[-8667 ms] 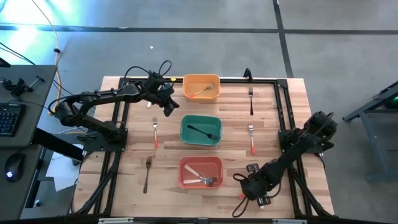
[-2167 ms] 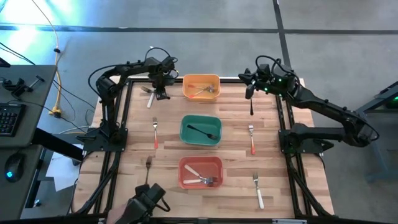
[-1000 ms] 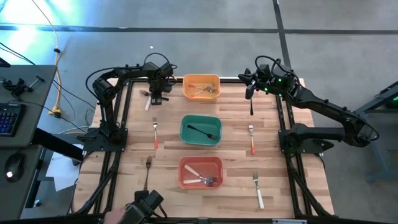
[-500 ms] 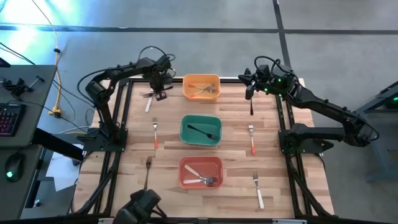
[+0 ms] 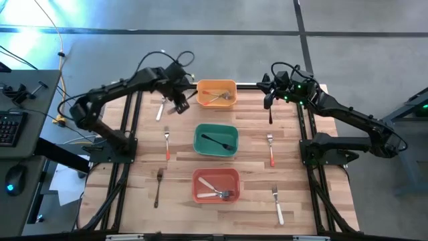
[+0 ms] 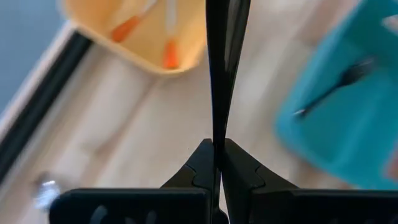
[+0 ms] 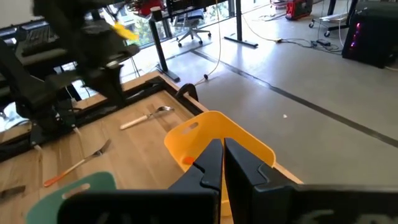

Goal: Sort silverware by color (type)
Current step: Put the black fork into the green bin

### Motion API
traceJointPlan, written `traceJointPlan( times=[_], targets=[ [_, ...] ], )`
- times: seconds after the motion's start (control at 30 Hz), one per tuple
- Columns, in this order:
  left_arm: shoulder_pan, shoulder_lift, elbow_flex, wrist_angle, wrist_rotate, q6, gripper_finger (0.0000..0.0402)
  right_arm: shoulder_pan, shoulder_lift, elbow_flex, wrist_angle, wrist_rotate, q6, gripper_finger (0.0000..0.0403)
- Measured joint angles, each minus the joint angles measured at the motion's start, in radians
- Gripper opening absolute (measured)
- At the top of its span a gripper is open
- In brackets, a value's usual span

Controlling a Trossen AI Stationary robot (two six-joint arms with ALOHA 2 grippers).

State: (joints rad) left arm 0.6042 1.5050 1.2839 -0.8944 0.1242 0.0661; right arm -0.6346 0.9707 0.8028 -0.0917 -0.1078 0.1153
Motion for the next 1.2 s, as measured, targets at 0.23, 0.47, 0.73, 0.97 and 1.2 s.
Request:
traceJointPlan(
  times=[0.23,0.47,0.73,0.97,1.2],
  targets=[
    [-0.222,0.008,0.0,0.115,0.002,-0.229,0.0001,0.0,0.0,0.0,-0.002,0.0,-0.04,0.0],
    [-0.354,0.068,0.001,0.298,-0.004,-0.425,0.0001,0.0,0.0,0.0,-0.007,-0.005,-0.067,0.0],
    [-0.426,0.179,0.001,0.465,-0.038,-0.439,0.0002,0.0,0.0,0.0,-0.035,-0.006,-0.12,0.0],
    [-0.466,0.28,0.001,0.496,-0.042,-0.555,0.0002,0.0,0.0,0.0,-0.063,-0.009,-0.142,0.0],
    [-0.501,0.356,0.001,0.505,-0.055,-0.647,0.0002,0.0,0.0,0.0,-0.088,-0.013,-0.142,0.0]
  ],
)
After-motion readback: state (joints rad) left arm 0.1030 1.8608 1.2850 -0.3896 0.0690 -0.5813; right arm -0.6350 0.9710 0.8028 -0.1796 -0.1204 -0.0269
